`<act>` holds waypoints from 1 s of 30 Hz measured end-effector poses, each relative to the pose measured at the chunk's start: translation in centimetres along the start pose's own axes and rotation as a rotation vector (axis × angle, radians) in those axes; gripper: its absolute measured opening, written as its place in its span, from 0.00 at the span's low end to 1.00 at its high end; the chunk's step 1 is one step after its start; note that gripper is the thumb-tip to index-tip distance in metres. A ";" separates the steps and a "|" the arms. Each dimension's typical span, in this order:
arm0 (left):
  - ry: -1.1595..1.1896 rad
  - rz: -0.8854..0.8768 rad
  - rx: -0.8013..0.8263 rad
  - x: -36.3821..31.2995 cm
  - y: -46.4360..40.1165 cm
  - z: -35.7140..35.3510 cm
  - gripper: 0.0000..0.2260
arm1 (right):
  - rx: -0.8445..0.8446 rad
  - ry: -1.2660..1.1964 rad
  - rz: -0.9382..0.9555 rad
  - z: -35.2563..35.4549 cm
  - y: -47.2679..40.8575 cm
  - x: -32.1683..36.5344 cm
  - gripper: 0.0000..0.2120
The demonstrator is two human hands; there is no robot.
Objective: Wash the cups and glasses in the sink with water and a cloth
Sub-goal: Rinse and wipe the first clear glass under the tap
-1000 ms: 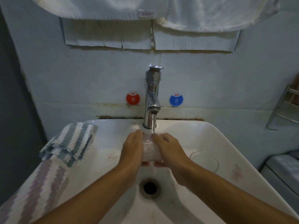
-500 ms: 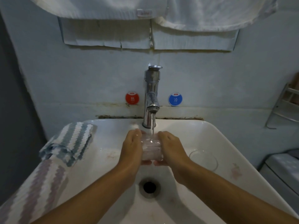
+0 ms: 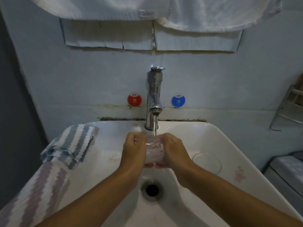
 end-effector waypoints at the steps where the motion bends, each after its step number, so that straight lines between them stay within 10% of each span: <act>1: 0.002 0.022 0.024 0.2 0.0 -0.2 0.10 | -0.004 0.000 -0.004 0.0 0.0 -0.1 0.13; 5: -0.012 0.105 0.099 1.3 -0.1 -1.1 0.24 | 0.003 -0.014 -0.083 0.2 -0.1 -0.9 0.12; 10: 0.005 0.080 0.059 1.4 -0.8 -1.5 0.07 | 0.045 -0.148 -0.148 0.0 0.2 -0.9 0.16; 30: 0.056 0.104 -0.040 1.6 -1.5 0.0 0.13 | 0.158 -0.136 -0.016 -1.2 0.0 -0.3 0.17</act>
Point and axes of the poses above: each hand's wrist, its own y-axis away from the middle knuckle, its own z-axis out of the back of the hand, x = y × z, the point moved 7 cm from there along -y, towards the middle knuckle, and after that the axes turned 10 degrees about y, right-handed, at the moved point
